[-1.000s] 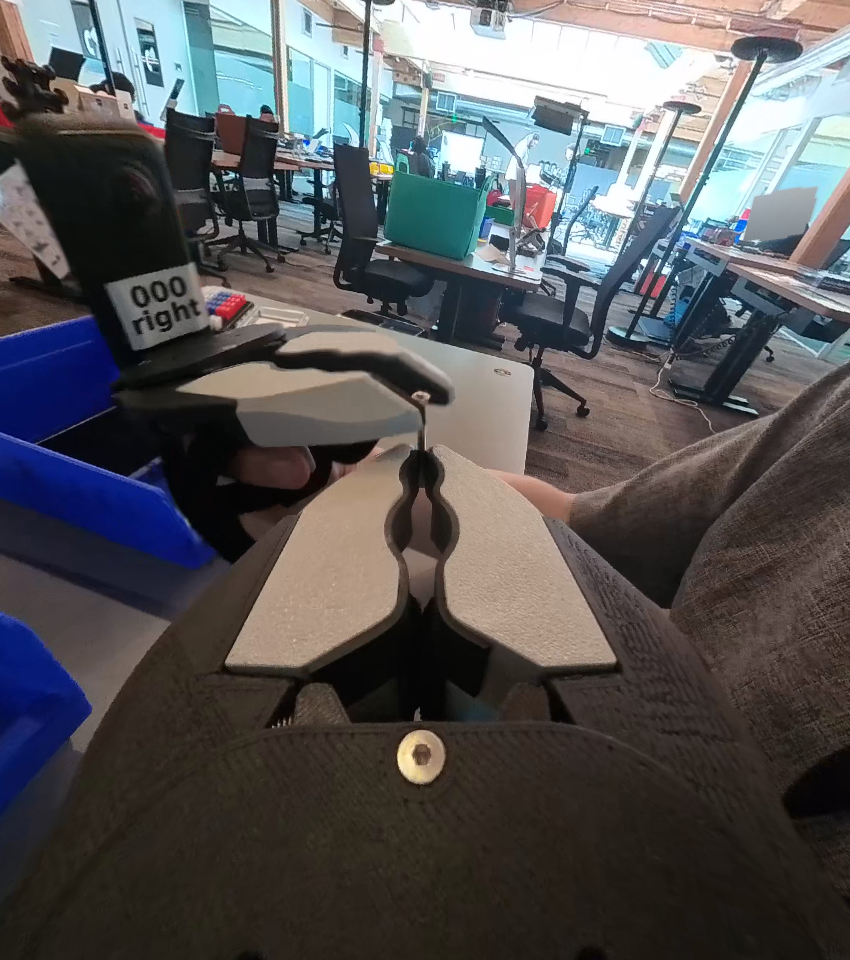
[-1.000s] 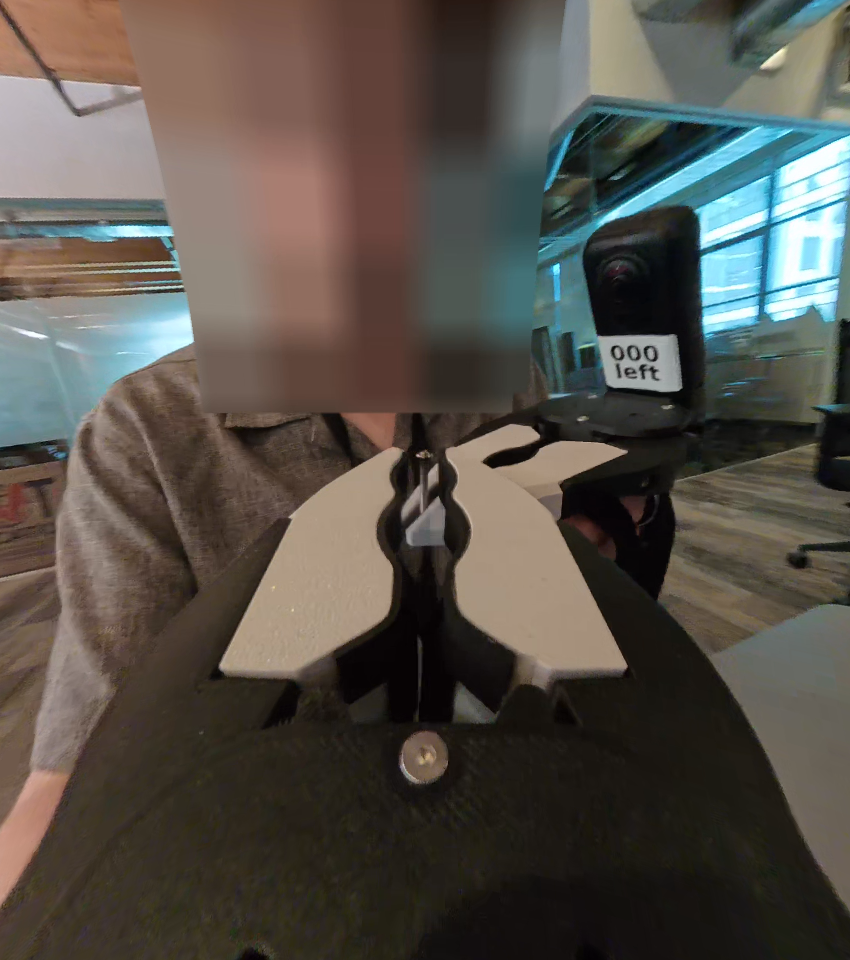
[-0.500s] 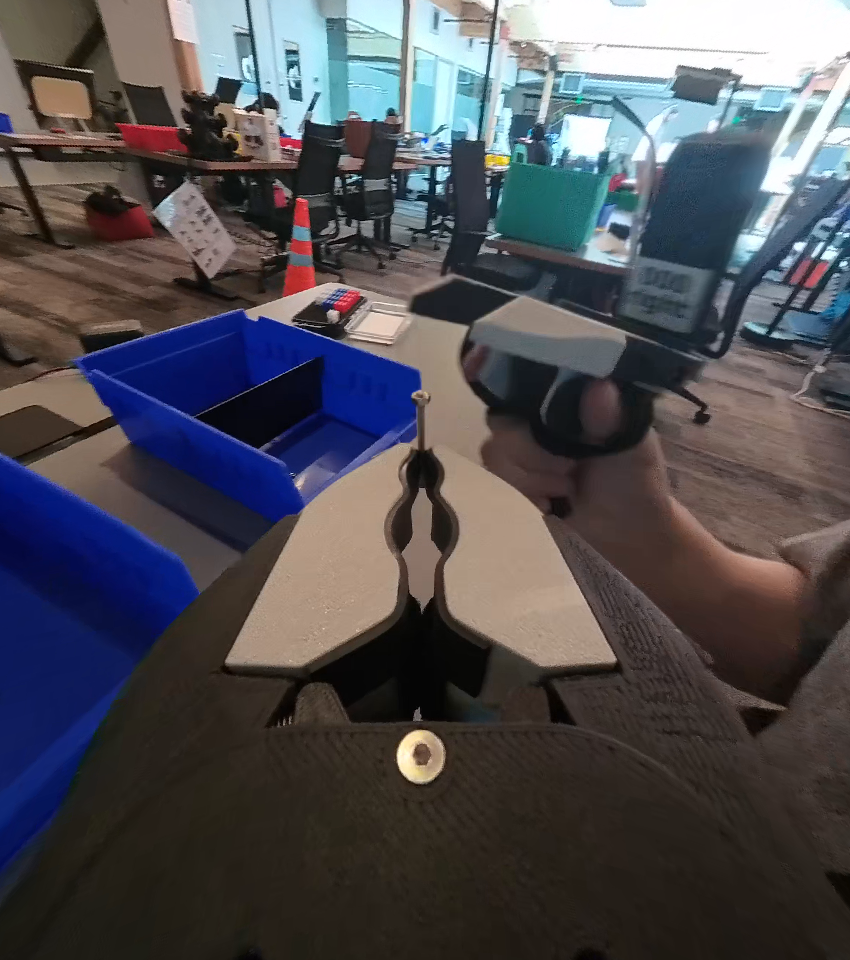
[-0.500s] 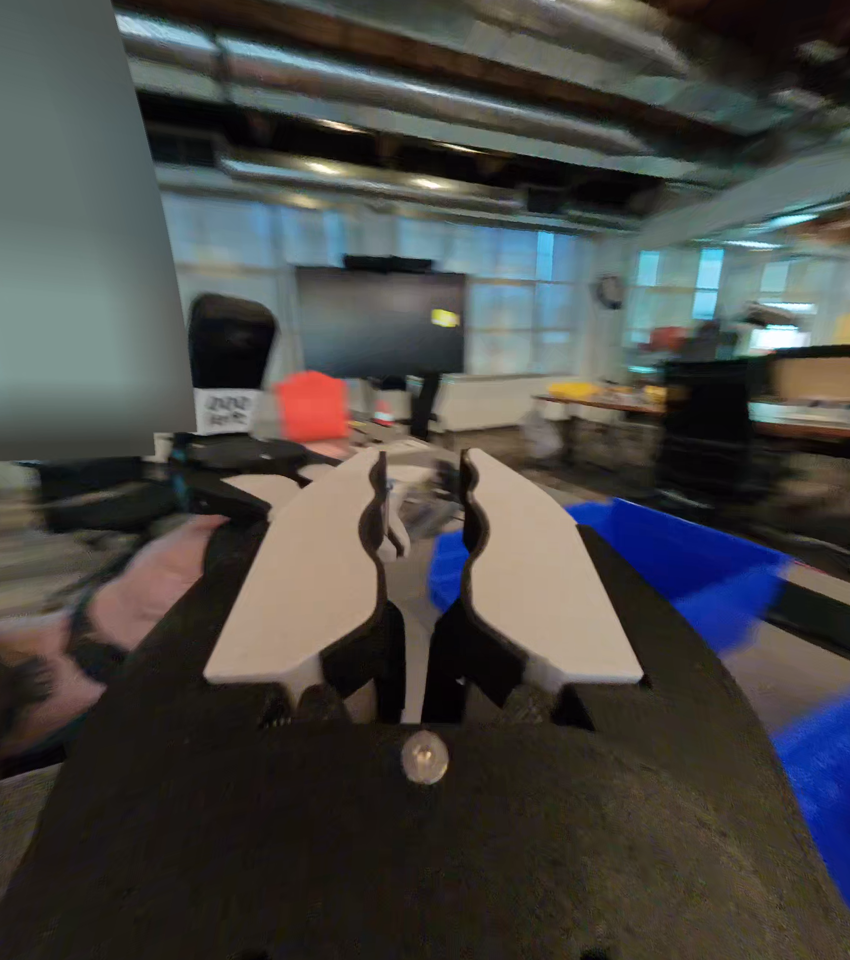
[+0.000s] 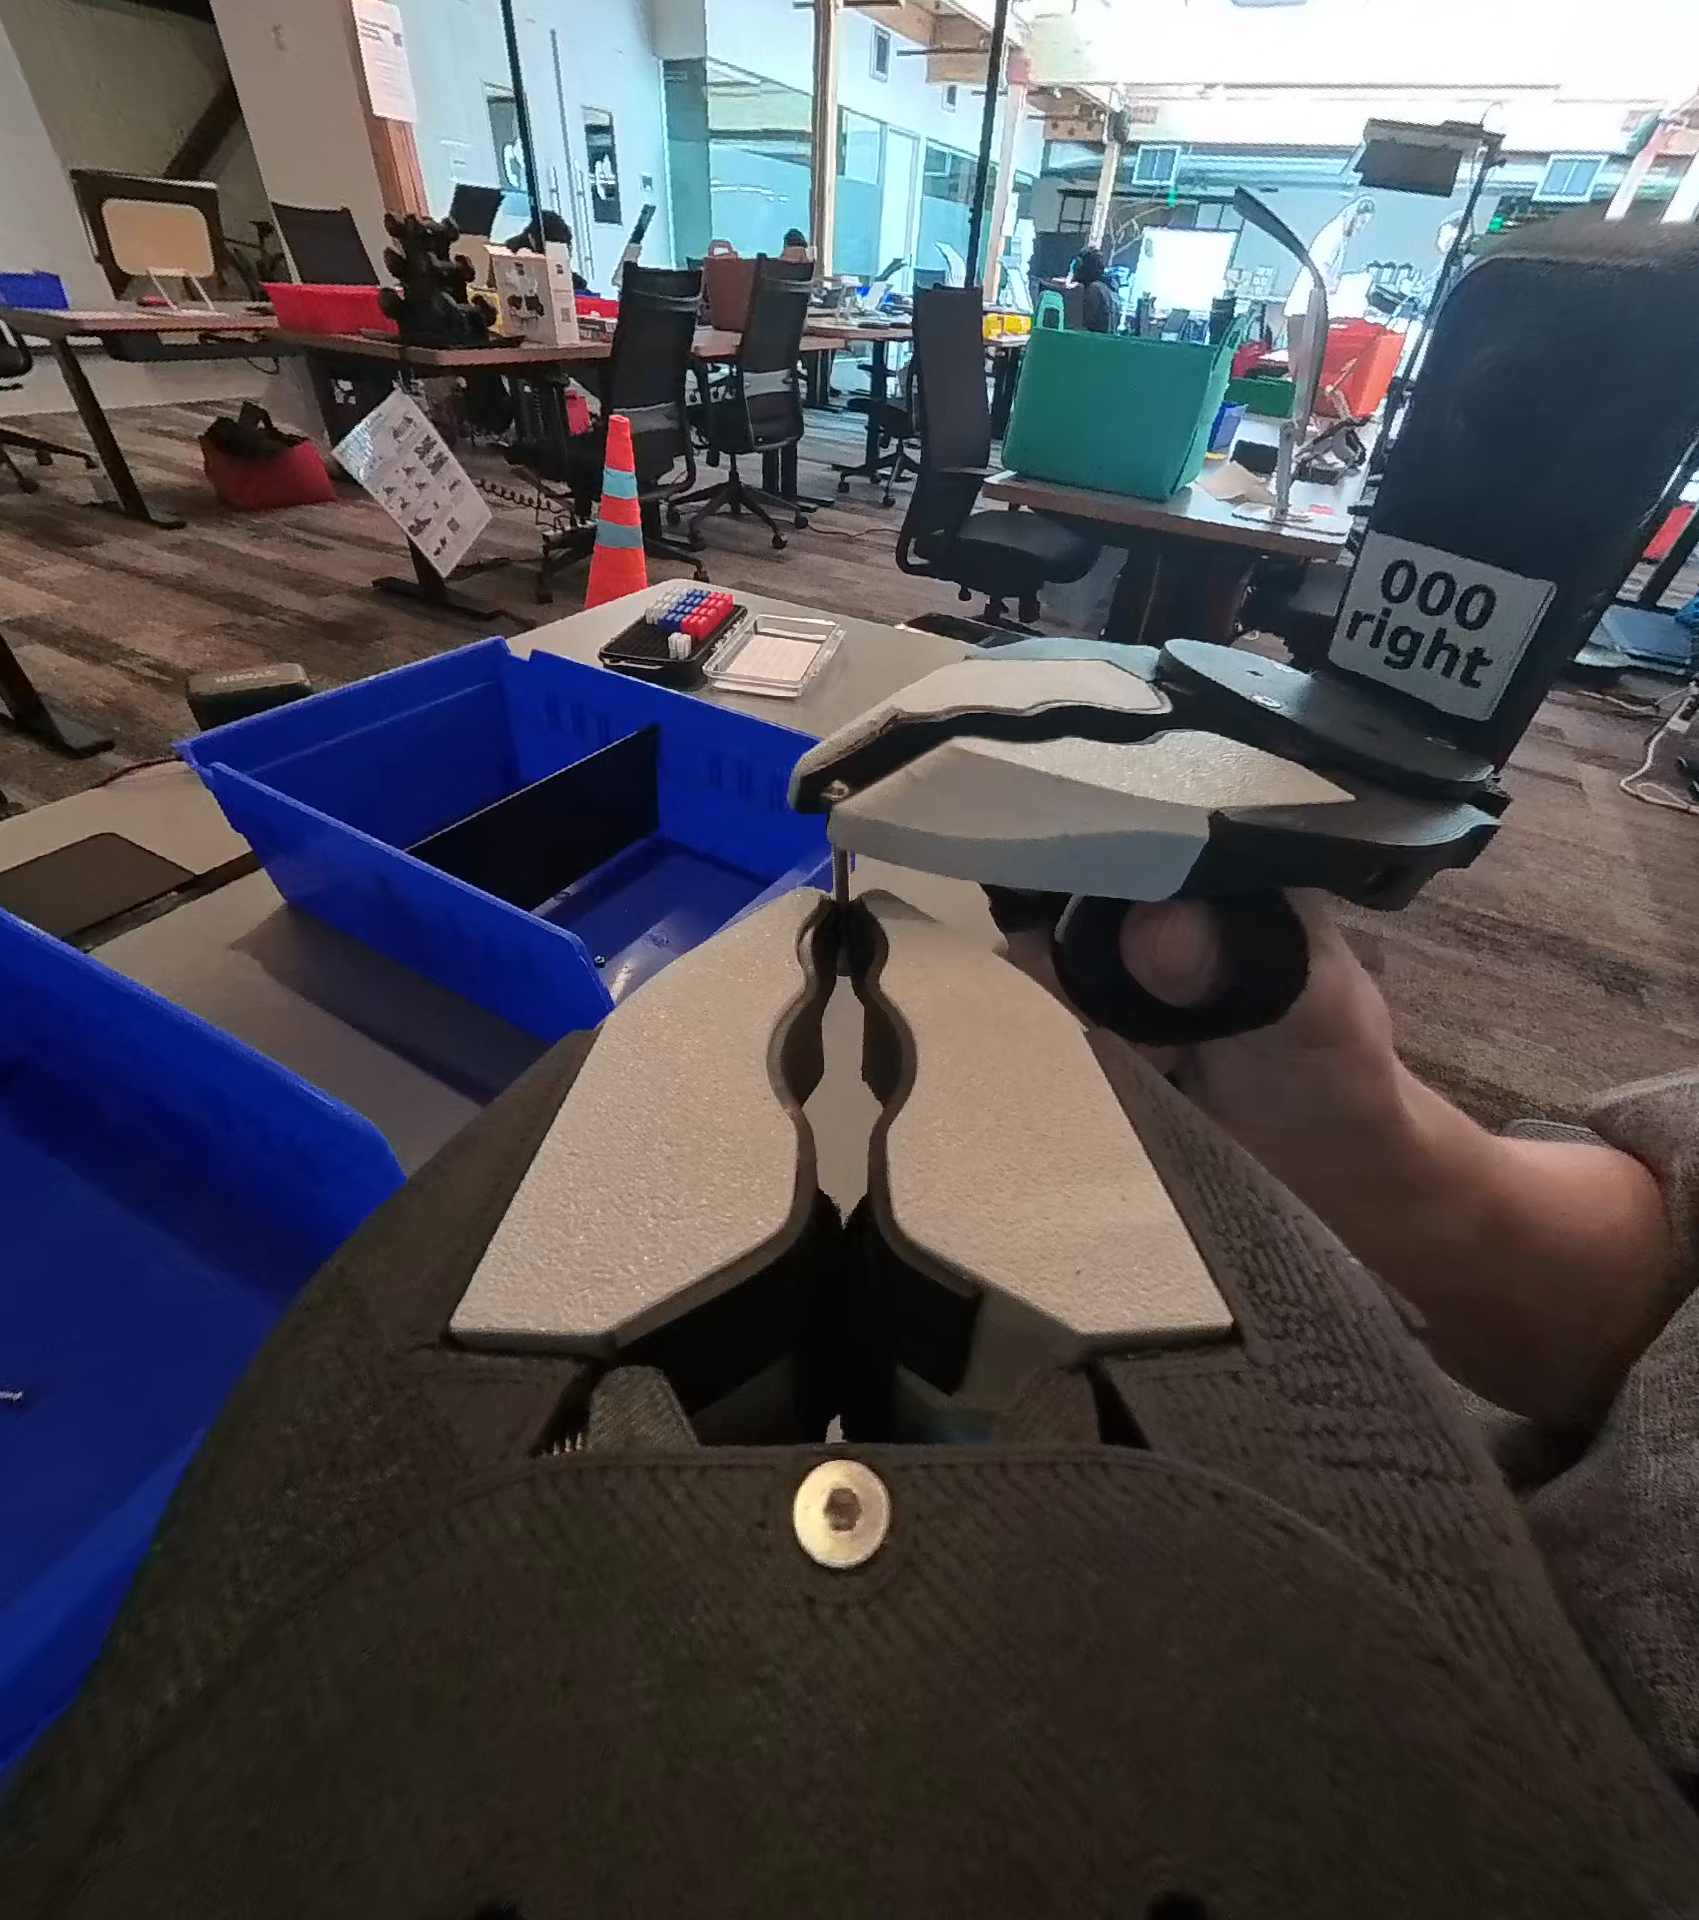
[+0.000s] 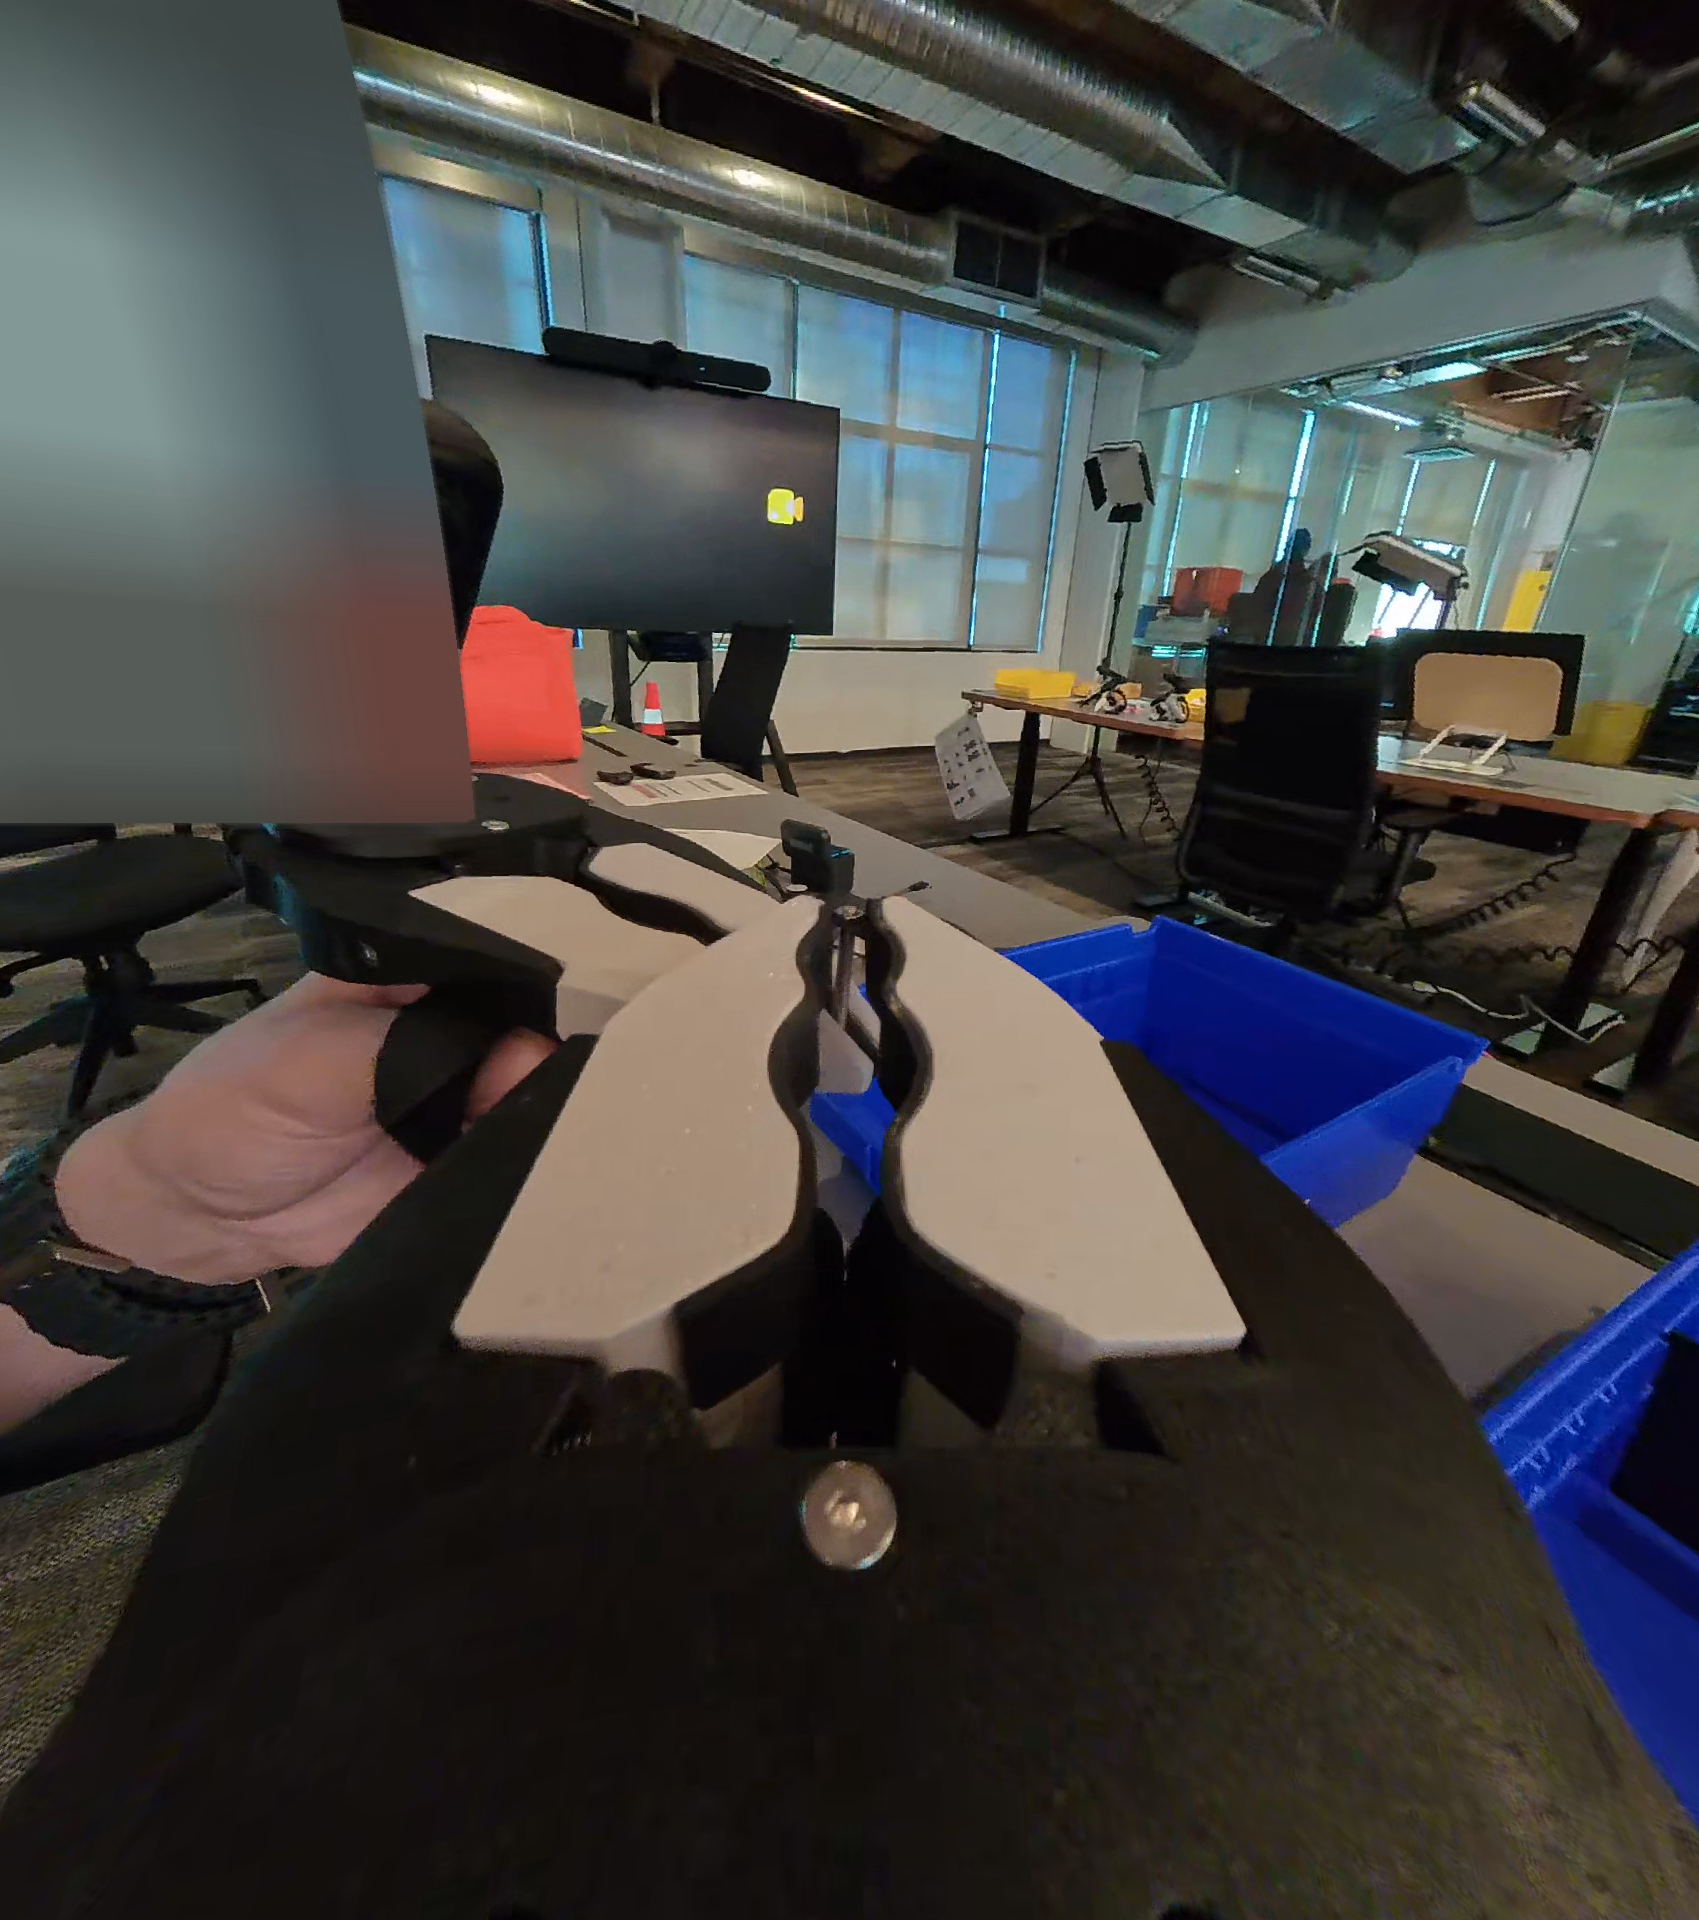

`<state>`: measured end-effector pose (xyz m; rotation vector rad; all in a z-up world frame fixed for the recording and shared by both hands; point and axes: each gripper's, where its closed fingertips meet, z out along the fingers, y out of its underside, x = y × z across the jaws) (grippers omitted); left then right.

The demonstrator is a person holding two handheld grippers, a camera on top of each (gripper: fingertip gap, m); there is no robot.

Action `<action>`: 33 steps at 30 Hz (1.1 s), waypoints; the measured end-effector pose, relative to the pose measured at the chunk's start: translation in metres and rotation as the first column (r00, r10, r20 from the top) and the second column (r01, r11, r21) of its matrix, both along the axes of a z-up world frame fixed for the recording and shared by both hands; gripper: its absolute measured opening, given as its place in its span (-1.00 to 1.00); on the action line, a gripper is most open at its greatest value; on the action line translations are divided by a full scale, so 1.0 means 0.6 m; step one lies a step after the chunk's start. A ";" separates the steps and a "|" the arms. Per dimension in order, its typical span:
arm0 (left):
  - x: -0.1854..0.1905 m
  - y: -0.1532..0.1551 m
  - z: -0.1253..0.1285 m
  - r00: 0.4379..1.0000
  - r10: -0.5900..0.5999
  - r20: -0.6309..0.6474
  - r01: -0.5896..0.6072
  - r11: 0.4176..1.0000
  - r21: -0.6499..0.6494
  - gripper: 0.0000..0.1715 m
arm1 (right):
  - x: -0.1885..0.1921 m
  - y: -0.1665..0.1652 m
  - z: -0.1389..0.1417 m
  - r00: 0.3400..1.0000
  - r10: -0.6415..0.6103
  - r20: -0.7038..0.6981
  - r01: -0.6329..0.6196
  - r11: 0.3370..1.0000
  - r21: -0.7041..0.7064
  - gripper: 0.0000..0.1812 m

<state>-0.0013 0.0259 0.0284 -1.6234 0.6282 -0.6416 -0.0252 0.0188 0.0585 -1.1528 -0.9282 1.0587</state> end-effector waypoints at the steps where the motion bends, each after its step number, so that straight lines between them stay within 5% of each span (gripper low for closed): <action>1: 0.000 0.001 -0.001 1.000 0.000 -0.003 0.000 1.000 -0.003 -0.98 | 0.000 0.001 -0.002 1.000 -0.001 0.009 0.001 1.000 0.000 -0.94; 5: 0.004 -0.001 -0.001 1.000 -0.022 0.005 0.022 1.000 -0.002 -0.98 | 0.003 0.000 -0.003 0.999 0.046 0.019 -0.046 0.999 -0.002 -0.95; 8: 0.013 -0.010 0.007 0.994 -0.104 0.033 0.104 0.995 0.011 -0.98 | 0.008 -0.011 0.004 0.977 0.214 -0.006 -0.214 0.976 -0.049 -0.95; 14: 0.034 -0.042 0.013 0.929 -0.363 0.075 0.365 0.931 -0.006 -0.98 | 0.027 -0.043 0.013 0.749 0.653 -0.111 -0.663 0.737 -0.132 -0.96; 17: 0.055 -0.074 0.011 0.865 -0.491 0.100 0.496 0.868 -0.020 -0.98 | 0.050 -0.074 0.011 0.472 0.866 -0.163 -0.880 0.453 -0.140 -0.95; 21: 0.087 -0.102 0.012 0.798 -0.579 0.164 0.592 0.805 -0.036 -0.98 | 0.088 -0.102 0.012 -0.009 0.959 -0.282 -0.991 -0.046 -0.123 -0.95; 23: 0.093 -0.106 0.013 0.788 -0.589 0.181 0.602 0.798 -0.026 -0.98 | 0.096 -0.107 0.013 -0.156 0.933 -0.324 -0.974 -0.201 -0.109 -0.95; 24: 0.092 -0.103 0.014 0.795 -0.579 0.181 0.592 0.806 -0.020 -0.98 | 0.095 -0.106 0.014 -0.175 0.927 -0.332 -0.970 -0.220 -0.102 -0.95; 26: 0.085 -0.096 0.017 0.810 -0.556 0.187 0.568 0.823 -0.016 -0.98 | 0.089 -0.098 0.017 -0.102 0.937 -0.335 -0.986 -0.139 -0.089 -0.94; 29: 0.076 -0.088 0.018 0.832 -0.524 0.181 0.536 0.844 -0.019 -0.98 | 0.080 -0.074 0.026 0.134 0.937 -0.322 -0.990 0.112 -0.085 -0.78; 31: 0.070 -0.081 0.016 0.853 -0.495 0.167 0.505 0.863 -0.020 -0.98 | 0.074 -0.050 0.035 0.376 0.875 -0.305 -0.925 0.373 -0.071 -0.70; 33: 0.059 -0.065 0.010 0.892 -0.429 0.142 0.437 0.899 -0.030 -0.98 | 0.062 -0.015 0.035 0.691 0.679 -0.248 -0.714 0.695 -0.087 -0.73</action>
